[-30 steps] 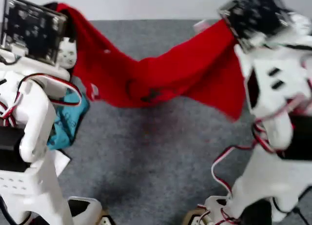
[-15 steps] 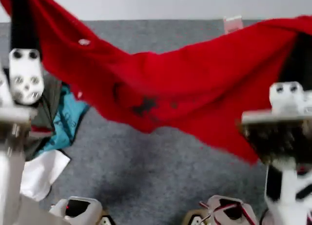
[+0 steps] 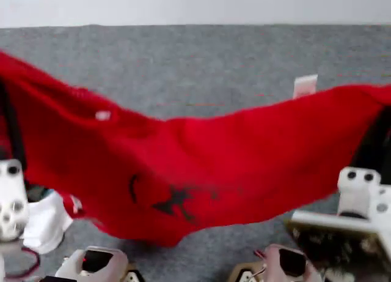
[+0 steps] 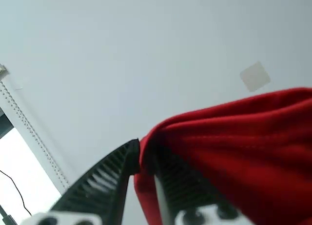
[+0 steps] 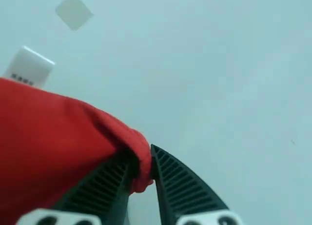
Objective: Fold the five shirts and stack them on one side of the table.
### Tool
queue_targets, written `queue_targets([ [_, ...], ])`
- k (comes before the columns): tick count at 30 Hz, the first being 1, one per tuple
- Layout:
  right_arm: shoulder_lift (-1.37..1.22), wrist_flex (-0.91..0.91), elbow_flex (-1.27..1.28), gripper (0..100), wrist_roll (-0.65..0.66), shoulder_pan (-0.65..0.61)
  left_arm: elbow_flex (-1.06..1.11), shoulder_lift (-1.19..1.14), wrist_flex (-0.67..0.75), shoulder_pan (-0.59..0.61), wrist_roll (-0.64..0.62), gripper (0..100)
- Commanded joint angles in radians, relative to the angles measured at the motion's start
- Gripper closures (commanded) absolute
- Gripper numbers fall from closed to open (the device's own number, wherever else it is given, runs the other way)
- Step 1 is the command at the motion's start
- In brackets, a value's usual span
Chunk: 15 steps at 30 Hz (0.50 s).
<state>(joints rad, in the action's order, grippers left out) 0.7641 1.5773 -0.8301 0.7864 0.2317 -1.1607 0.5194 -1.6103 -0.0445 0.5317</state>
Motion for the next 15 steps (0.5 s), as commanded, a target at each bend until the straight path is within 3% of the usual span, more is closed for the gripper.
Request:
queue_targets([
  [1, 0.028, 0.064, -0.028, 98.8, 0.008, 0.012, -0.076, -0.003, -0.114, 0.003, 0.012, 99],
  [11, 0.094, 0.214, -0.025, 98.8, 0.057, 0.012, -0.088, 0.011, -0.143, 0.063, 0.012, 99],
  [15, 0.085, 0.213, 0.051, 98.8, 0.052, 0.012, 0.054, 0.011, -0.143, 0.061, 0.012, 99],
])
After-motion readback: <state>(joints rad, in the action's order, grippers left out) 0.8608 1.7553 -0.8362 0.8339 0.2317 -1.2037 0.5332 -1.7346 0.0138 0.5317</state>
